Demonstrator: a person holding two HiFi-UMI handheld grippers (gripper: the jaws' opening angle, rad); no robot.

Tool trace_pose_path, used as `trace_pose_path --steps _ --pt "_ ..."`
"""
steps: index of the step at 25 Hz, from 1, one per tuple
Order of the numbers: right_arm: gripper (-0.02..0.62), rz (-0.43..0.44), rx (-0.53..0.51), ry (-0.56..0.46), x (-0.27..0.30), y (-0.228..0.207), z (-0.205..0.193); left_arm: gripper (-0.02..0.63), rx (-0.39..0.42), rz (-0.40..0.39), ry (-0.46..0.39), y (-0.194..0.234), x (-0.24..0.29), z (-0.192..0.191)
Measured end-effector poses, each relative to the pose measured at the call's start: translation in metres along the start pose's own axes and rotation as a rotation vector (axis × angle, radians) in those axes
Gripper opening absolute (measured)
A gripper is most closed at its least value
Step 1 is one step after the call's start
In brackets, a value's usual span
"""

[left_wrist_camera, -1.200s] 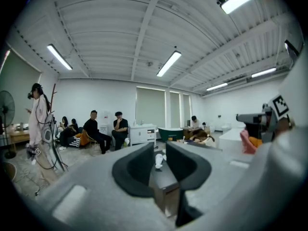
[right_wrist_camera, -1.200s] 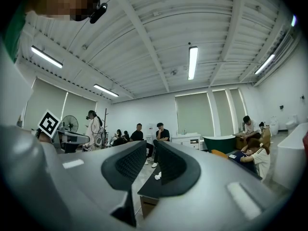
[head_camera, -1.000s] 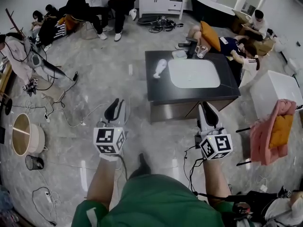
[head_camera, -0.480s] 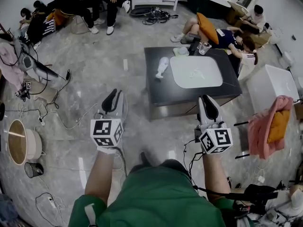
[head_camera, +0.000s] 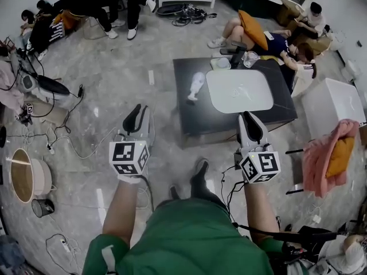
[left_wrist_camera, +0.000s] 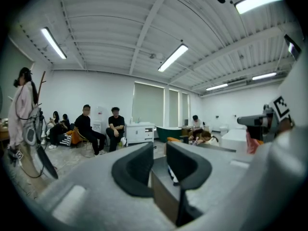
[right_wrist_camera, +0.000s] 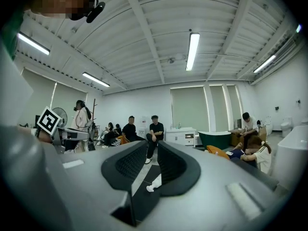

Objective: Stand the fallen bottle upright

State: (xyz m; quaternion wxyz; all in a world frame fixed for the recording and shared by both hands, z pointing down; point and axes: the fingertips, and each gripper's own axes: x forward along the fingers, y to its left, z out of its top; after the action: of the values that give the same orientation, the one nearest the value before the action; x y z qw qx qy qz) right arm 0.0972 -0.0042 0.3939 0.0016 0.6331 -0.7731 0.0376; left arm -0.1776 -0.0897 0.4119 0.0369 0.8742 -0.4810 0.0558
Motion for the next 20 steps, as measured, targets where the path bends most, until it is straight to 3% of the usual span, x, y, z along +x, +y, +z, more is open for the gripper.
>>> trace_pose_path --steps 6,14,20 --pt "0.072 0.065 0.021 -0.009 0.061 -0.039 0.005 0.083 0.005 0.054 0.012 0.009 0.058 0.012" --pt "0.072 0.162 0.059 0.035 0.132 -0.108 -0.007 0.083 -0.001 0.109 0.038 -0.01 0.143 0.019" --pt "0.072 0.251 0.067 0.113 0.175 -0.123 -0.041 0.083 -0.025 0.173 0.078 -0.007 0.161 0.001"
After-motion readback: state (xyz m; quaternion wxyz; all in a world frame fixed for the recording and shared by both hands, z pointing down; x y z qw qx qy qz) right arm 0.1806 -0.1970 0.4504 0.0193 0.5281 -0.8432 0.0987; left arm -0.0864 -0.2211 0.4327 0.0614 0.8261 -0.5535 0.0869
